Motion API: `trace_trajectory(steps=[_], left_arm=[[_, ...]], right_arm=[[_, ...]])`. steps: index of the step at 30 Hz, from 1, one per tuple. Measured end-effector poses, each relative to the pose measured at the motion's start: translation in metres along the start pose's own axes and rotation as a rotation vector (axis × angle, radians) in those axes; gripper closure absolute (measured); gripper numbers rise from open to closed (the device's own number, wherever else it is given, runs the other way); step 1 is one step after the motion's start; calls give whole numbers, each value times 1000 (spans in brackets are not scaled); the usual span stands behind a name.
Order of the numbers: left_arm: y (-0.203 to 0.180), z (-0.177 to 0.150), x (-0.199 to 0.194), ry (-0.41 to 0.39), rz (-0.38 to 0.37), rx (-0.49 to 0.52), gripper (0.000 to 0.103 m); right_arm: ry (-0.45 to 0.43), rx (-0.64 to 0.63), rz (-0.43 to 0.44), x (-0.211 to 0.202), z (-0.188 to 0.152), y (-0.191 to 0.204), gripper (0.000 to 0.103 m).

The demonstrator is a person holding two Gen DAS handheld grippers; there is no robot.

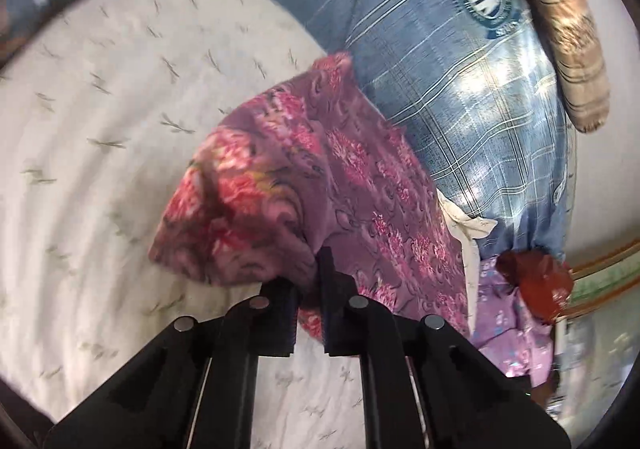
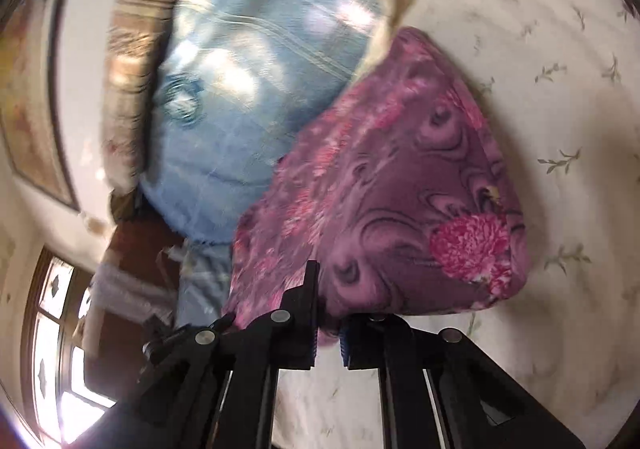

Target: Fold small clothes

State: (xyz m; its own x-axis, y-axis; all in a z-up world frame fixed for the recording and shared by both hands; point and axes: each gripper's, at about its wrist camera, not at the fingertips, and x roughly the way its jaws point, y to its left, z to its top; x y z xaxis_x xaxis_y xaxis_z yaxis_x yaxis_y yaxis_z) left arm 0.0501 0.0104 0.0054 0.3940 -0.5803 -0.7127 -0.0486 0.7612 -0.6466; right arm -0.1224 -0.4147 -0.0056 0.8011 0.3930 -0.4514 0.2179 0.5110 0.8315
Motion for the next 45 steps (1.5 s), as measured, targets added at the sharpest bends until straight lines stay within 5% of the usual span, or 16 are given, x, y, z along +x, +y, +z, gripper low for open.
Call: trace_trajectory(steps=[6,9,12,15,17,18,19,21,33,42,43,45], left_arm=[[13,-35,-23,57,42,5,98],[33,-49,-21,79,119,11,99],[54,-45,-18,131,80,-43,99],[52,-44,-40,87,23,-16,97],[48,-43,-51,51,-21,6,82],[47,-40,-50,38,-33,5,55],[48,-38,-47,33,-30,-11,43],[50,-36,-35,44,-49,-46,38],[41,-25,3,129,-114,-65,37],[52,-34,26,188,-147,-134,34],[50,-32,29,180,-136,-131,34],[48,-22,31,134,-128,-129,35]], right_arm=[[23,32,11,-32,-18,-11,98],[50,107,-72,-41,-30,-44,98],[53,137,-187,-48,-39,-64,94],[-17,84,-208,-70,-35,-50,94],[-84,-3,-220,-84,-27,-26,92],[-107,-60,-222,-87,-20,-11,88],[-116,-92,-219,-85,-15,1,79],[-125,-163,-218,-71,-5,24,68],[3,-399,-254,75,13,99,68],[34,-393,-350,112,8,59,68],[76,-388,-378,122,5,45,68],[28,-485,-349,121,-4,41,69]])
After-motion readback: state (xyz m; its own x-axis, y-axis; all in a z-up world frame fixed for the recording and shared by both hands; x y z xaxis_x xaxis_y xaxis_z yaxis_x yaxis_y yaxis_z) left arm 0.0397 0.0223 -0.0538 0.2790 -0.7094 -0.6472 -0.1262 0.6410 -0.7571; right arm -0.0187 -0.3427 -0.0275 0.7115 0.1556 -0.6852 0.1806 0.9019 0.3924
